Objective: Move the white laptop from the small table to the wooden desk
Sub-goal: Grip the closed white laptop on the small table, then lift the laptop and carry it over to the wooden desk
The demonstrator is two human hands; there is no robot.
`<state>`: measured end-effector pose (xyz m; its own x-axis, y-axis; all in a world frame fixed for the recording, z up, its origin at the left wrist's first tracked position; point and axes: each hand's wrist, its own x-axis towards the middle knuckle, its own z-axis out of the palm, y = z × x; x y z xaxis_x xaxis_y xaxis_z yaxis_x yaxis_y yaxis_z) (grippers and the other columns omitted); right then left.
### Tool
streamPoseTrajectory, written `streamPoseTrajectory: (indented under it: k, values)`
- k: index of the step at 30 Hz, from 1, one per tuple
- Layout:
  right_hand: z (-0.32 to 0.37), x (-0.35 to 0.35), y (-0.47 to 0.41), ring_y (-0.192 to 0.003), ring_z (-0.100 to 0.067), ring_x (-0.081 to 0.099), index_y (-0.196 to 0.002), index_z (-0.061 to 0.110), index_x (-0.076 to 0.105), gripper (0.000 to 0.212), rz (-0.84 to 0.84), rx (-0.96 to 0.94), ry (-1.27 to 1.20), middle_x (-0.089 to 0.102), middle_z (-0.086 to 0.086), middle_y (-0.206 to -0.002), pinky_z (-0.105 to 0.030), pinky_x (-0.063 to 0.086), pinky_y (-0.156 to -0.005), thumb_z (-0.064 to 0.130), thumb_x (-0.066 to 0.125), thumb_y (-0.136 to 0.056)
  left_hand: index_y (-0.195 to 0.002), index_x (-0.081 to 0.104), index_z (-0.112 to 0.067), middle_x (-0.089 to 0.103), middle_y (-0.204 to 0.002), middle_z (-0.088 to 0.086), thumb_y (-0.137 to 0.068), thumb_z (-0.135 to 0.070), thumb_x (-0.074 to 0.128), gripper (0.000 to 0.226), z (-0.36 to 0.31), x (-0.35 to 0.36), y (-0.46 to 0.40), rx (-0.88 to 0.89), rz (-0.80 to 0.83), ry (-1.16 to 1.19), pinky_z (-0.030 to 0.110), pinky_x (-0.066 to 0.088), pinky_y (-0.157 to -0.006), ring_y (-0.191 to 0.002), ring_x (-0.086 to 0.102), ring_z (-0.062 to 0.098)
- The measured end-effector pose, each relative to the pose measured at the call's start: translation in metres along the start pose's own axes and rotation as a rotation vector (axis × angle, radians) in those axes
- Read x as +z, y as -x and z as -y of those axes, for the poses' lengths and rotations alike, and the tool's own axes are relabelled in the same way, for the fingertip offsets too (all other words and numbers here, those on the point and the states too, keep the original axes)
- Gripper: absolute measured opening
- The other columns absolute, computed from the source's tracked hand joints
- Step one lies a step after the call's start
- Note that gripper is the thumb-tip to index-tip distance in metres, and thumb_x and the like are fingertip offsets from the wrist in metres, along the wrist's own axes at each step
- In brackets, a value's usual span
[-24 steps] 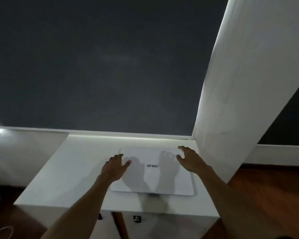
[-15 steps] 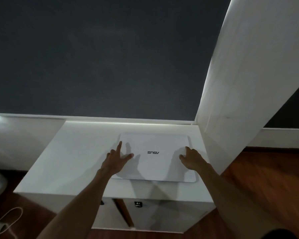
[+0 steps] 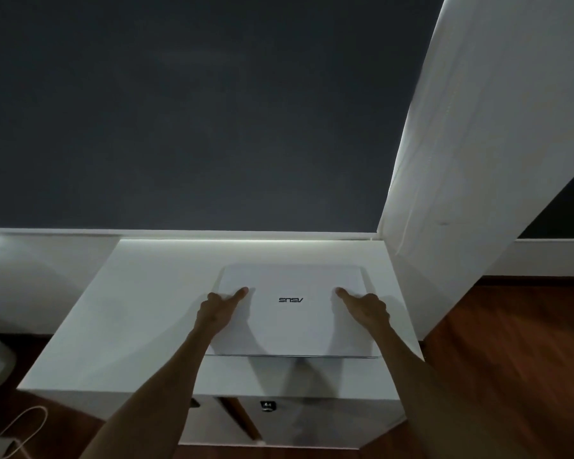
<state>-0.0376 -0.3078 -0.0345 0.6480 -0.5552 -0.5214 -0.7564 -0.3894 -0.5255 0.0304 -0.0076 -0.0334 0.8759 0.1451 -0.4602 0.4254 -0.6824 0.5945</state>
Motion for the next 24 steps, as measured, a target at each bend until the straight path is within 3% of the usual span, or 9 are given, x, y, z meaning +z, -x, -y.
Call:
streamPoseTrajectory:
  k: [6, 14, 20, 24]
  values:
    - [-0.001, -0.004, 0.019, -0.116, -0.037, 0.059, -0.134, 0.001, 0.046, 0.106, -0.075, -0.002, -0.17, 0.059, -0.019, -0.13, -0.047, 0.048, -0.097, 0.083, 0.058, -0.068, -0.129, 0.045, 0.0, 0.055, -0.128, 0.021, -0.073, -0.07, 0.061, 0.091, -0.007, -0.008, 0.019, 0.089, -0.143, 0.114, 0.046, 0.044, -0.09, -0.113, 0.054, 0.041]
    - [0.027, -0.065, 0.057, -0.117, -0.04, 0.058, -0.136, 0.005, 0.042, 0.1, -0.284, -0.192, -0.319, 0.056, -0.018, -0.132, -0.052, 0.047, -0.099, 0.08, 0.057, -0.072, -0.119, 0.05, -0.008, 0.062, -0.118, 0.018, -0.076, -0.073, 0.054, 0.078, -0.068, -0.037, 0.053, 0.312, -0.27, 0.235, 0.052, 0.047, -0.089, -0.104, 0.059, 0.04]
    - [0.028, -0.129, 0.083, -0.091, -0.029, 0.062, -0.122, 0.012, 0.048, 0.08, -0.522, -0.301, -0.442, 0.063, -0.011, -0.11, -0.045, 0.053, -0.082, 0.079, 0.049, -0.079, -0.117, 0.055, -0.007, 0.066, -0.113, 0.016, -0.08, -0.073, 0.046, 0.075, -0.137, -0.043, 0.074, 0.529, -0.304, 0.331, 0.048, 0.049, -0.089, -0.103, 0.061, 0.038]
    - [-0.002, -0.166, 0.1, -0.088, -0.025, 0.062, -0.118, 0.015, 0.048, 0.069, -0.669, -0.319, -0.53, 0.066, -0.01, -0.11, -0.041, 0.053, -0.079, 0.074, 0.046, -0.084, -0.12, 0.052, -0.001, 0.064, -0.116, 0.021, -0.09, -0.064, 0.033, 0.072, -0.18, -0.023, 0.102, 0.68, -0.31, 0.323, 0.052, 0.045, -0.093, -0.107, 0.06, 0.043]
